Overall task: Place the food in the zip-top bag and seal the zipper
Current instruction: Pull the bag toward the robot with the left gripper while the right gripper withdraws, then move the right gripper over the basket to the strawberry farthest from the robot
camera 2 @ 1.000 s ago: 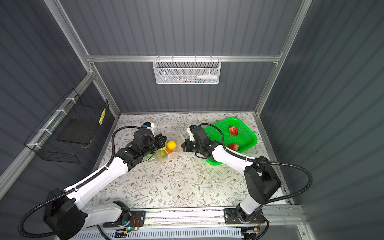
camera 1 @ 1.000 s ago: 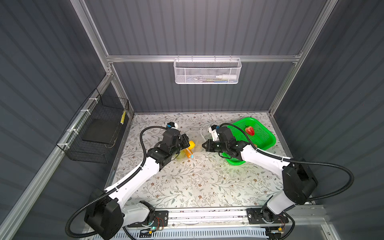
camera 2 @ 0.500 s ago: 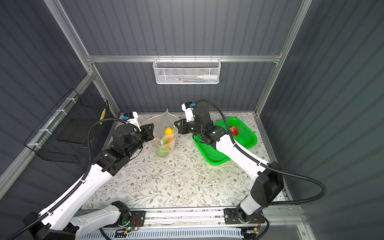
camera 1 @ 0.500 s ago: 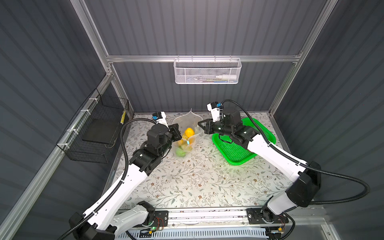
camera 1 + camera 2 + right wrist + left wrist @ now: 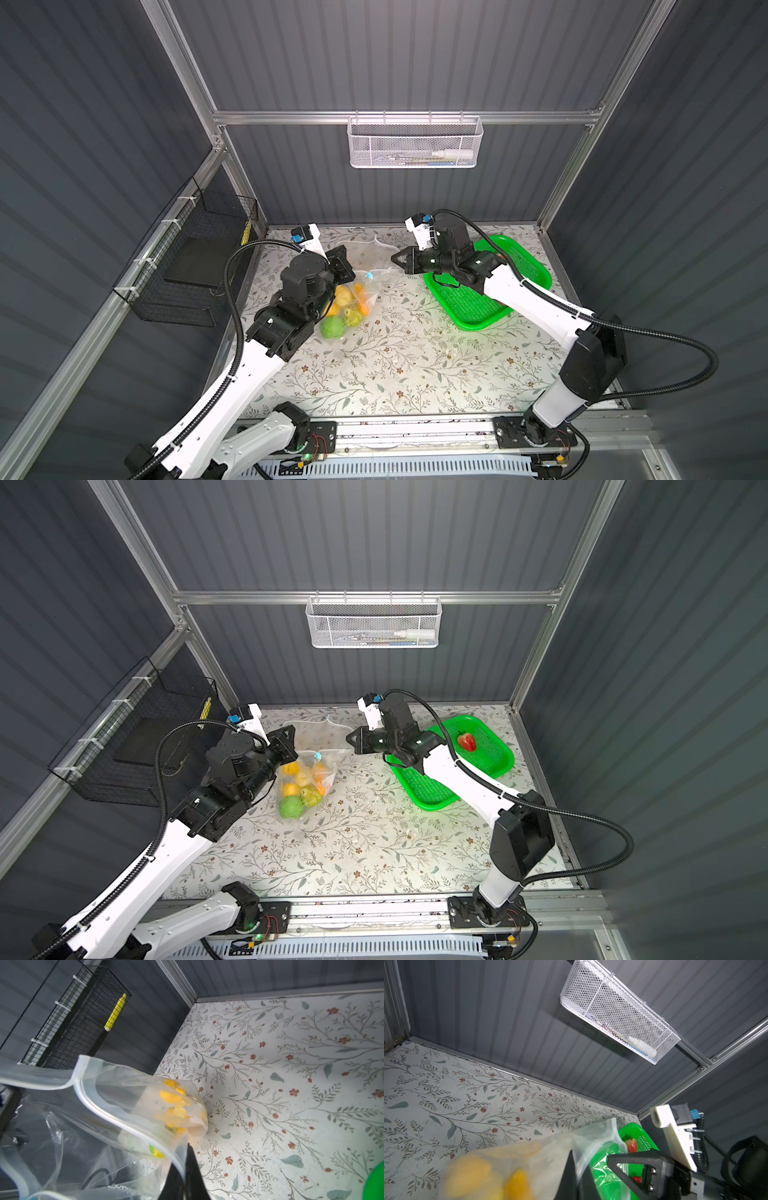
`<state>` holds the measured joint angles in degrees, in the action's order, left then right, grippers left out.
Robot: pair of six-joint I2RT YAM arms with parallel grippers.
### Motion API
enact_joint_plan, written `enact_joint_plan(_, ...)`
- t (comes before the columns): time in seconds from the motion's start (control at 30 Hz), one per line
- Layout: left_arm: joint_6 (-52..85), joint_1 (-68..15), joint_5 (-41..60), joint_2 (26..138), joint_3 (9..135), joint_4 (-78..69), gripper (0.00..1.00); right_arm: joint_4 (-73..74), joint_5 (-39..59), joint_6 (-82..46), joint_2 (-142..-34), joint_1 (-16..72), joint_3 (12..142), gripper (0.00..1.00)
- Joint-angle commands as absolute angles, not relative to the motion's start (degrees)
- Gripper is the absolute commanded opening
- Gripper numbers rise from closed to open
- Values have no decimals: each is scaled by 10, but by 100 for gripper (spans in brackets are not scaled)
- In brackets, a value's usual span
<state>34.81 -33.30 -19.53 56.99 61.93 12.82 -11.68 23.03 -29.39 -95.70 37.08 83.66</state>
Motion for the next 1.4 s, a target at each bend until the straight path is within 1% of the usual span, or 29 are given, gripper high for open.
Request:
enact_joint_plan(0.0, 372, -333, -179, 581, 593, 117, 0, -131, 245, -306, -965, 361, 822, 5)
enact_joint_plan(0.2, 396, -333, -155, 596, 563, 109, 0, -133, 260, -312, -967, 359, 798, 12)
enact_joint_plan(0.23, 398, -333, -151, 598, 561, 107, 0, -135, 258, -308, -962, 358, 794, 14)
enact_joint_plan(0.3, 399, -333, -144, 602, 561, 103, 0, -144, 245, -295, -950, 355, 794, 24)
enact_joint_plan(0.43, 395, -333, -126, 612, 564, 90, 0, -176, 204, -254, -919, 327, 802, 54)
enact_joint_plan(0.47, 393, -333, -121, 616, 565, 88, 0, -190, 199, -243, -914, 311, 808, 60)
enact_joint_plan(0.57, 390, -333, -104, 627, 566, 80, 0, -245, 159, -204, -905, 261, 825, 70)
enact_joint_plan(0.63, 389, -333, -93, 634, 566, 75, 0, -291, 120, -169, -907, 230, 841, 74)
enact_joint_plan(0.73, 388, -333, -81, 643, 565, 70, 0, -352, 35, -110, -917, 189, 859, 80)
enact_joint_plan(0.9, 388, -333, -67, 660, 567, 63, 0, -412, -87, -33, -957, 136, 891, 88)
enact_joint_plan(0.97, 387, -333, -62, 667, 569, 62, 0, -423, -101, -11, -977, 117, 903, 90)
enact_joint_plan(1.1, 387, -333, -55, 676, 573, 63, 0, -444, -80, 49, -1032, 86, 930, 95)
enact_joint_plan(1.23, 386, -333, -51, 681, 577, 67, 0, -479, -130, 103, -1108, 73, 977, 97)
enact_joint_plan(1.37, 387, -333, -49, 688, 583, 69, 0, -481, -153, 132, -1157, 62, 1010, 98)
